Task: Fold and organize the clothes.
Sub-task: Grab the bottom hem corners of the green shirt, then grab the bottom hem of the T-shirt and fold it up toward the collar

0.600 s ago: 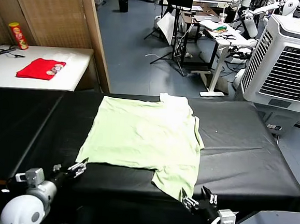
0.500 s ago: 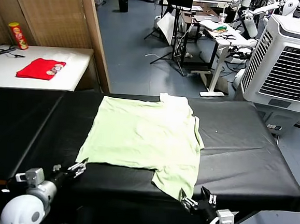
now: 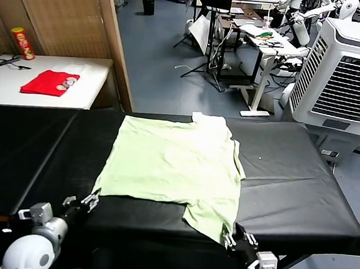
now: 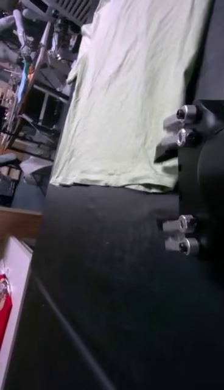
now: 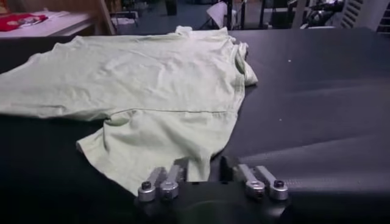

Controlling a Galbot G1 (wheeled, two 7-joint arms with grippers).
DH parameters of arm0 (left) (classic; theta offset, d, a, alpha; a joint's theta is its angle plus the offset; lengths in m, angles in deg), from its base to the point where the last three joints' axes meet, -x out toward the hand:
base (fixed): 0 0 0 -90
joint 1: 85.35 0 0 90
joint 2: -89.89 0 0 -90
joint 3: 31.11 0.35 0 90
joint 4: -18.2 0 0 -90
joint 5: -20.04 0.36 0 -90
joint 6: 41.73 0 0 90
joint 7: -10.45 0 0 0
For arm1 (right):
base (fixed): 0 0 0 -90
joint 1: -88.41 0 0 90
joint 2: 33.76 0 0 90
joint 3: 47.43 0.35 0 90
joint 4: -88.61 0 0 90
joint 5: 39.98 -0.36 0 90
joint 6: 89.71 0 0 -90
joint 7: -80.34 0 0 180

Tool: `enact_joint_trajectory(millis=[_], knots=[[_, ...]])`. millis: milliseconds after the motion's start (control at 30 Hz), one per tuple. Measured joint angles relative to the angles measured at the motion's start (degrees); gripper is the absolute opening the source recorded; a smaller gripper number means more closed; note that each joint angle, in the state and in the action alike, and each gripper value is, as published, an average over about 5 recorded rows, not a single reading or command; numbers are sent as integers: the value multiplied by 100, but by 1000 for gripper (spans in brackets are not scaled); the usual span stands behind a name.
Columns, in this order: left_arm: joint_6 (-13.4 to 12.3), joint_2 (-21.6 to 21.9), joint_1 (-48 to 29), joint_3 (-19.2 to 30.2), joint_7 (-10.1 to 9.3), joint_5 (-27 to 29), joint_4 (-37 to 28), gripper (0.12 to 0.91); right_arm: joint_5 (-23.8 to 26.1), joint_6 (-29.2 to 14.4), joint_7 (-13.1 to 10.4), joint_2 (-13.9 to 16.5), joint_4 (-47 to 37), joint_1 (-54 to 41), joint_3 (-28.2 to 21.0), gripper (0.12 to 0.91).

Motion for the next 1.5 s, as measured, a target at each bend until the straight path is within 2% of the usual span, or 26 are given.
enact_joint_trajectory(millis=[33, 133, 333, 500, 667, 833, 1033, 1200, 1500], knots=[[12, -12, 17, 16, 3, 15, 36, 200, 1, -2, -9, 4, 25, 20, 13, 123], [33, -56, 74, 49, 7, 85, 153, 126, 3, -7, -43, 19, 140, 104, 62, 122], [-11, -123, 280, -72, -56, 225, 439, 127, -7, 9, -104, 68, 523, 399, 213, 122], [-68, -158, 706, -349, -171, 100, 824, 127, -103, 11, -103, 201, 713, 559, 402, 122], [-193, -273, 1167, -631, -253, -82, 1294, 127, -522, -243, -28, 449, 641, 396, 613, 122], [-485, -468, 1116, -624, -262, 83, 1461, 127, -849, -599, -18, 826, 162, -268, 573, 122], [-693, -647, 450, -335, -255, 337, 1158, 127, -954, -855, -23, 1230, -731, -1484, 237, 122], [-753, -700, -200, -43, -267, 468, 632, 127, -970, -1001, -19, 1474, -1484, -2396, -150, 122], [-779, -621, -999, 181, -233, 507, -279, 127, -879, -1095, 9, 1437, -2482, -3346, -719, 122]])
